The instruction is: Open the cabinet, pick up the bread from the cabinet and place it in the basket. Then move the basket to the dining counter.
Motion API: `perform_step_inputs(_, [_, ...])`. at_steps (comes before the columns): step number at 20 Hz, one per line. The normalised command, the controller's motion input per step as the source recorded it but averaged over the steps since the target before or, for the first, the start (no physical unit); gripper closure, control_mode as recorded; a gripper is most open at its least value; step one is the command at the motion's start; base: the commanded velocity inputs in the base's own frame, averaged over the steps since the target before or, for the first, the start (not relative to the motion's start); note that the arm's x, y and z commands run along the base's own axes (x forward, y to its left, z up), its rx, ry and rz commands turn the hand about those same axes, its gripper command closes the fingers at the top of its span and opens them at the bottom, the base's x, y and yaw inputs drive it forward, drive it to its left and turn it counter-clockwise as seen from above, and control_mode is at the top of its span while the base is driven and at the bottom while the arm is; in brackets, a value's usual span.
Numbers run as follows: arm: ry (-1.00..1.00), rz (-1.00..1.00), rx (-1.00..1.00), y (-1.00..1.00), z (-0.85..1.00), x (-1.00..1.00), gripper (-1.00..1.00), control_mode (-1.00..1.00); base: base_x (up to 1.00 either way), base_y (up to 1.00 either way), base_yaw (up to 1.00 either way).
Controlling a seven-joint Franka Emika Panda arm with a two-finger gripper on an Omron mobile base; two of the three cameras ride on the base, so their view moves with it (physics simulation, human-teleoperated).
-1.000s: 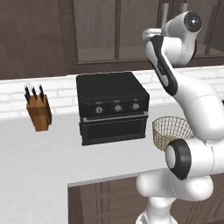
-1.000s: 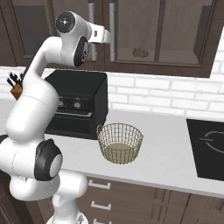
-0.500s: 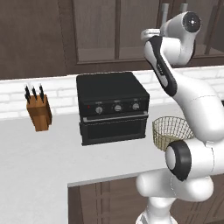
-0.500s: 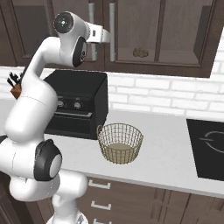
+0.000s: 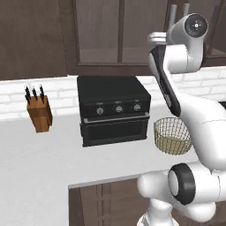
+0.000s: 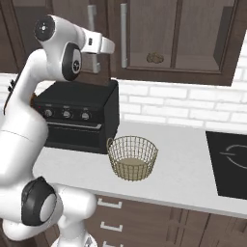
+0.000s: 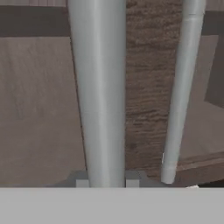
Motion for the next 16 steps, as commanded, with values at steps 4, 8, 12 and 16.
perform_step_inputs(4, [-0.01, -0.31, 0.00, 0.41, 0.11, -1.00, 1.00, -1.00, 0.00, 0.00, 0.00])
perform_step_inputs(8, [0.00, -0.32, 0.00, 0.46, 0.17, -1.00, 1.00, -1.00, 0.00, 0.00, 0.00])
perform_step_inputs(12, [0.00, -0.23, -0.02, 0.47, 0.13, -1.00, 1.00, -1.00, 0.00, 0.00, 0.00])
perform_step_inputs(16, [0.00, -0.10, -0.08, 0.79, 0.01, -1.00, 1.00, -1.00, 0.00, 0.00, 0.00])
